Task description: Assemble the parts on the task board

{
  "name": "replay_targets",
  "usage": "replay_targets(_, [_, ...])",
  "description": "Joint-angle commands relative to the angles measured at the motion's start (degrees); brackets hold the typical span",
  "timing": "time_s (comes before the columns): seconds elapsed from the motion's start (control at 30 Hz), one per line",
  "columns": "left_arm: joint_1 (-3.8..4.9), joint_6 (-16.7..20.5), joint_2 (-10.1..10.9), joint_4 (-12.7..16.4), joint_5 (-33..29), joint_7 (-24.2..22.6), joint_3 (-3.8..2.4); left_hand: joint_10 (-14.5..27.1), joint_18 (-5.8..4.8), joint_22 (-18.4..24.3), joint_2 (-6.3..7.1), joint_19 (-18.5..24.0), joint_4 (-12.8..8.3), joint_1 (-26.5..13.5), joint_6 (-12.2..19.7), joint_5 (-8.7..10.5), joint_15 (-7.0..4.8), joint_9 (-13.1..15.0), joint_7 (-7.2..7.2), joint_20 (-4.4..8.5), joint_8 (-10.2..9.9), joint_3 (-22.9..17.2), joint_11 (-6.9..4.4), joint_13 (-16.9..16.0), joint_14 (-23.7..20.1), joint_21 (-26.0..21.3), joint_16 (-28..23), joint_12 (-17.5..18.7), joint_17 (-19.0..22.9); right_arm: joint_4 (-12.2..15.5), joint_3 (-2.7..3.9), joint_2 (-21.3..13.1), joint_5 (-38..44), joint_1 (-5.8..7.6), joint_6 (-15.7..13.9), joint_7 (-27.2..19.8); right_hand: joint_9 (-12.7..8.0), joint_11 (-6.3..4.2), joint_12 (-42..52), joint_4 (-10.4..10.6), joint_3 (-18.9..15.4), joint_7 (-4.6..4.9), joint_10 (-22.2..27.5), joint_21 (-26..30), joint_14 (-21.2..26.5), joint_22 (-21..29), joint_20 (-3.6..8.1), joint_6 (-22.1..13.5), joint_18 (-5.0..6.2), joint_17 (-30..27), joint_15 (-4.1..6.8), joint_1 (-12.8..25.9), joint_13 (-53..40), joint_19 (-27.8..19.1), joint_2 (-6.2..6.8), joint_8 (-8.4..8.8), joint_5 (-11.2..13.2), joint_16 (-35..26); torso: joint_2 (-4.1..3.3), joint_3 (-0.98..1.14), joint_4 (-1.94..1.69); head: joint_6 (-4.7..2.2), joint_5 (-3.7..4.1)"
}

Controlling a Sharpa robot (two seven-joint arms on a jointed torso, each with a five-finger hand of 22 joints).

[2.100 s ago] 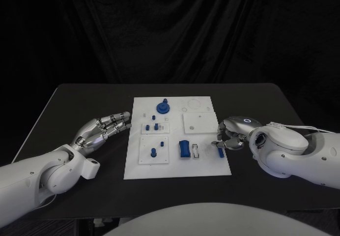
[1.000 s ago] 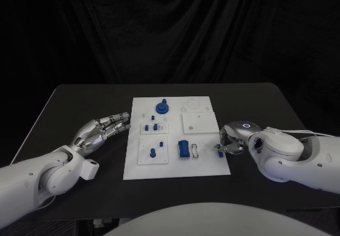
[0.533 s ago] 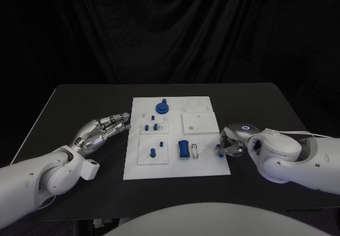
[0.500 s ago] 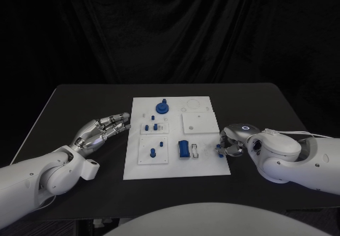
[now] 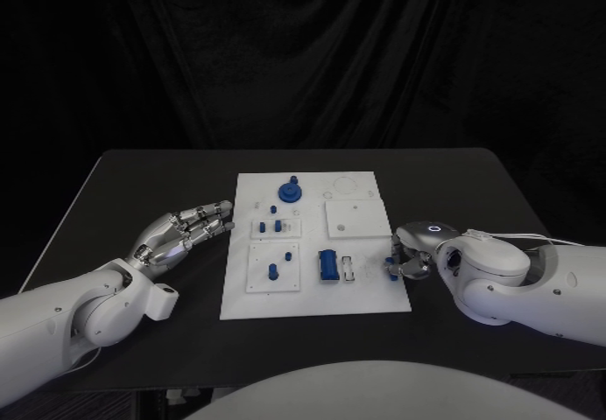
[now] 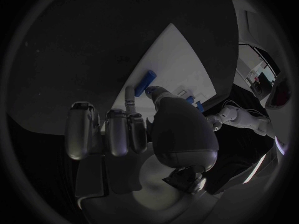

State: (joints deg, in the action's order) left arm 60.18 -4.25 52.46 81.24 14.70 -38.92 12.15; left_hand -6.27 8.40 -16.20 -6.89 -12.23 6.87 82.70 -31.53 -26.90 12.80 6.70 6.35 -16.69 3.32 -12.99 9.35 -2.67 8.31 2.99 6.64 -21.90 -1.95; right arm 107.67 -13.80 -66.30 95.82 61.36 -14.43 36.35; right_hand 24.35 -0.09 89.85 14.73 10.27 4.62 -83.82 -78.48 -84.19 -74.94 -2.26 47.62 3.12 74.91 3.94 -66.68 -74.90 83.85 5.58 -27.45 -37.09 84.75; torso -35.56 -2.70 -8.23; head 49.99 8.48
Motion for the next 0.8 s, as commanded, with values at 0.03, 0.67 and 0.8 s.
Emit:
replay_targets(0.03, [-0.13, -0.8, -0.1, 0.0, -0.2, -1.0, -0.05, 0.0, -1.16, 0.1, -0.32, -0.3, 0.0, 0.2, 0.2, -0.20, 0.41, 0.0, 0.35, -0.08, 0.3, -0.5, 0.29, 0.0, -0.1, 0.3, 0.2, 0.3, 0.0, -0.5, -0.53, 0.4, -2.3, -0.86, 2.1, 0.7, -1.0, 0.22, 0.2, 0.0, 0.5, -0.07, -6.2, 0.4, -3.7, -11.2, -0.15, 0.4, -0.25, 3.6, -0.18, -0.7, -15.1, 2.3, -0.14, 0.26, -0.3, -0.3, -0.02, 0.01, -0.02, 0.01, -0.02])
replay_targets(0.67, [-0.39, -0.9, 0.1, 0.2, -0.2, -1.0, -0.05, 0.0, -1.20, 0.1, -0.32, -0.3, 0.0, 0.2, 0.3, -0.22, 0.41, 0.0, 0.40, -0.07, 0.3, -0.6, 0.33, 0.0, -0.1, 0.3, 0.1, 0.3, 0.0, -0.5, -0.51, 1.1, -4.0, -1.07, -9.3, -2.3, 3.6, -1.86, 0.2, -5.9, 3.7, -2.41, -6.2, -0.8, -4.0, -11.6, 1.38, 4.1, -0.50, 4.8, 1.55, -5.4, -15.1, 2.7, 0.34, -4.33, -1.7, 0.4, 0.00, 0.02, -0.01, 0.01, -0.56])
replay_targets(0.8, [-0.45, -0.9, 0.1, 0.2, -0.2, -0.9, -0.05, 0.0, -1.20, 0.1, -0.32, -0.3, 0.0, 0.2, 0.3, -0.22, 0.41, 0.0, 0.40, -0.07, 0.3, -0.6, 0.33, 0.0, -0.1, 0.3, 0.1, 0.3, 0.0, -0.1, -0.48, 0.9, -9.6, -1.05, -12.2, -4.2, 4.0, -1.93, 0.2, -6.0, 3.7, -2.49, -6.2, -0.7, -3.9, -11.6, 1.46, 4.2, -0.47, 4.5, 1.61, -5.2, -15.1, 2.7, 0.40, -4.57, -1.3, 0.3, -0.01, 0.03, -0.01, 0.01, -0.76])
